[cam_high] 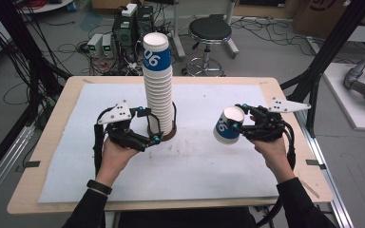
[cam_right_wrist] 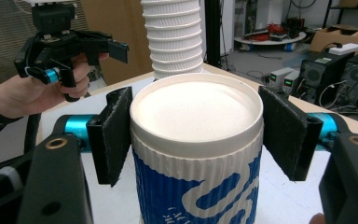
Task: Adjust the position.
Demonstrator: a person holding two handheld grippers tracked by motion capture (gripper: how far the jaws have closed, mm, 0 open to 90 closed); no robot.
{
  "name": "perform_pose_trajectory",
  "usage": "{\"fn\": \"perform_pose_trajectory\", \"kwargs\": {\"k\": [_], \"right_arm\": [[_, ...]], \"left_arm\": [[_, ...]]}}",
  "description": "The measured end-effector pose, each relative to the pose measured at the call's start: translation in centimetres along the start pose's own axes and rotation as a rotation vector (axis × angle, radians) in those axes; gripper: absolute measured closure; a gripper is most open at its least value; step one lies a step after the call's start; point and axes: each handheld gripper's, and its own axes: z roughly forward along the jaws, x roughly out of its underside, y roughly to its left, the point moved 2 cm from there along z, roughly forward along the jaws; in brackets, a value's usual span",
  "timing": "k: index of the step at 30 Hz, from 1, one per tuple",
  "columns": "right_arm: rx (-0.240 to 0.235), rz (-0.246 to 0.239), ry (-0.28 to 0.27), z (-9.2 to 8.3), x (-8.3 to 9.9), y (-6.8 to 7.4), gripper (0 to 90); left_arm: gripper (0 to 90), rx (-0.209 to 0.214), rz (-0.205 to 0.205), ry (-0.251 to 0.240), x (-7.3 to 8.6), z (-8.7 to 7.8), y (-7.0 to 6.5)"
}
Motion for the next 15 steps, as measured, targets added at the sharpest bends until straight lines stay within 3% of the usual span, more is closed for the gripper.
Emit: {"fn": "perform_pose_trajectory", "kwargs": {"k": [15], "right_arm": [[-0.109, 0.030, -0.034, 0.4, -0.1, 0.5, 30.4]], "left_arm": [[5.9, 0.113, -0.020, 0.044, 0.4, 3.0, -1.8]]}}
